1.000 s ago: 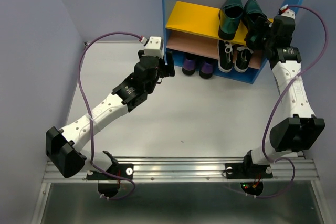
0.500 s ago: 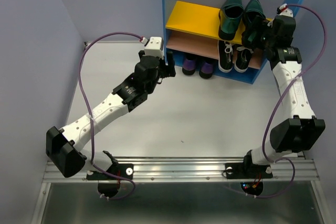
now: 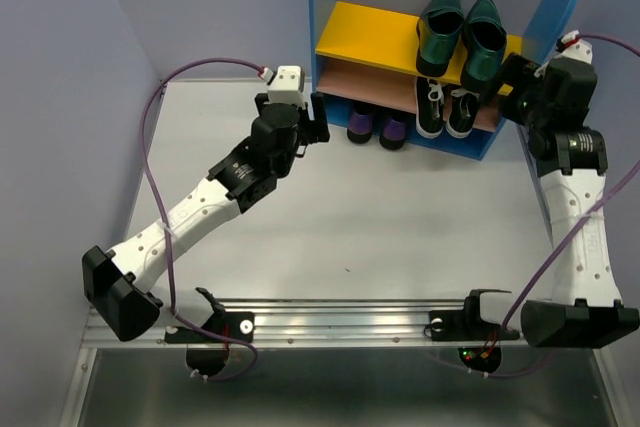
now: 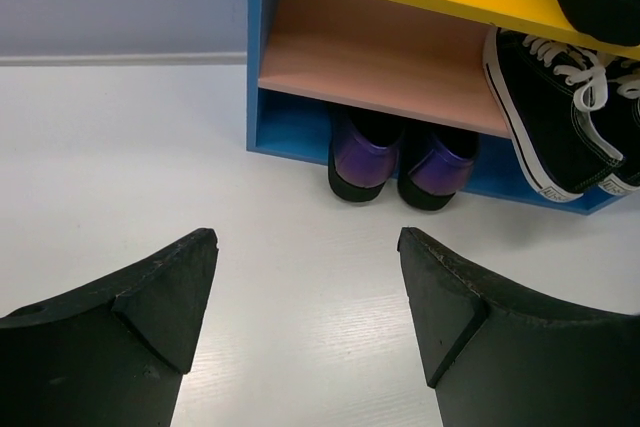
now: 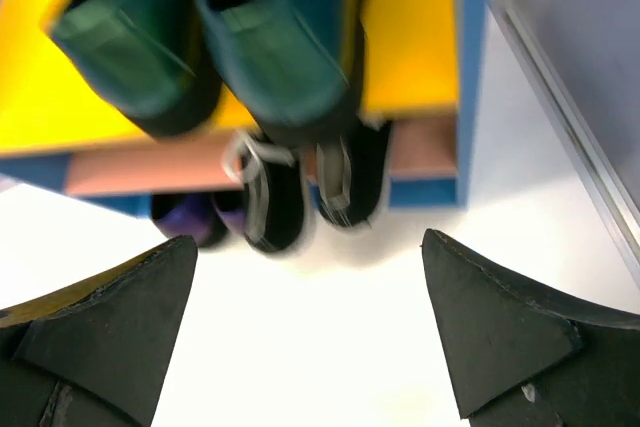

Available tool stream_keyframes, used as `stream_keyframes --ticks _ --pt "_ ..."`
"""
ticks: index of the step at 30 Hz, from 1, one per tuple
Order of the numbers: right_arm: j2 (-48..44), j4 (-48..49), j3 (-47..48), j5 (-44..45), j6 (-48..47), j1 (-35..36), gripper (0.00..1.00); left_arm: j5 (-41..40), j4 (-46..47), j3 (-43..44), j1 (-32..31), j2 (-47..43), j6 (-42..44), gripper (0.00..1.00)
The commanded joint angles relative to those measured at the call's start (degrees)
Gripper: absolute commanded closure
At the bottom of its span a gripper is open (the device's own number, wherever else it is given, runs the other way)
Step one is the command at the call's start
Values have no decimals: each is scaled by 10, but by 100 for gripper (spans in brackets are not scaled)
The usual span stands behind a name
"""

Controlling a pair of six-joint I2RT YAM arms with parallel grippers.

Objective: Place and organize the shoes onto the shoe shelf

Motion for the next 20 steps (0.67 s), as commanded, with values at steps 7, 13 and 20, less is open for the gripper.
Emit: stream_keyframes --ticks 7,13,20 --pt "-113 -105 -171 108 5 4 0 -58 9 8 0 -100 -1 15" --pt "-154 -79 -273 71 48 4 0 -75 30 -14 0 -135 -2 14" --pt "-168 -55 -316 80 63 4 0 -68 24 -16 0 -141 -5 14"
